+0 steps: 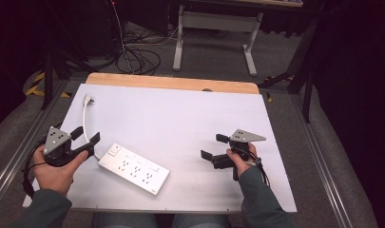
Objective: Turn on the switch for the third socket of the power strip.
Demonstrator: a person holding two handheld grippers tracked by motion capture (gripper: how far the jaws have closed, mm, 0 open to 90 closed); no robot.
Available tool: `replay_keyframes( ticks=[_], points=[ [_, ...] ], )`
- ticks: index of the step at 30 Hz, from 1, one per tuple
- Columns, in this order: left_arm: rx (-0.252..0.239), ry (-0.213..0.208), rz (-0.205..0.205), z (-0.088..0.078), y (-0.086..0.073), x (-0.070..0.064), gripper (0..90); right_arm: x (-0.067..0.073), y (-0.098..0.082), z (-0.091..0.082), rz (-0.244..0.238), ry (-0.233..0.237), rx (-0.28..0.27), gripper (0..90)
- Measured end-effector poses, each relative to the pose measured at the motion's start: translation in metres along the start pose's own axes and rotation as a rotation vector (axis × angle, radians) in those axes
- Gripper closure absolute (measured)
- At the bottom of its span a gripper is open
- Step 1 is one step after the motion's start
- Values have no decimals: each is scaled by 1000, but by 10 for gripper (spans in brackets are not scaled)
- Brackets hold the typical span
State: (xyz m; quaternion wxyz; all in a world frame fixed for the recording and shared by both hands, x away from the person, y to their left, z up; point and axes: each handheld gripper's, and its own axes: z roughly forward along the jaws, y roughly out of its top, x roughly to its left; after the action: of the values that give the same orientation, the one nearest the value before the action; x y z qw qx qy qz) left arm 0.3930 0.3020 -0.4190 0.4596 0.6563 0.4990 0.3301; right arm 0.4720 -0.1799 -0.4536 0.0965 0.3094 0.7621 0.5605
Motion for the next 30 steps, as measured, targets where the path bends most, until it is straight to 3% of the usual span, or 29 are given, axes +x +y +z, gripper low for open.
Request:
replay_keyframes(
  ticks=[6,10,18,30],
  points=[
    [-7,-11,-6,1,0,-1,365,0,0,-1,-1,-4,3,22],
    [8,-26,12,3,0,-3,309,0,-1,-1,3,-5,2,22],
    [4,8,-6,3,-2,-1,145,0,0,0,4,-3,-2,22],
    [-1,-9,8,0,-4,1,74,0,1,4,-1,7,-4,22]
  ],
)
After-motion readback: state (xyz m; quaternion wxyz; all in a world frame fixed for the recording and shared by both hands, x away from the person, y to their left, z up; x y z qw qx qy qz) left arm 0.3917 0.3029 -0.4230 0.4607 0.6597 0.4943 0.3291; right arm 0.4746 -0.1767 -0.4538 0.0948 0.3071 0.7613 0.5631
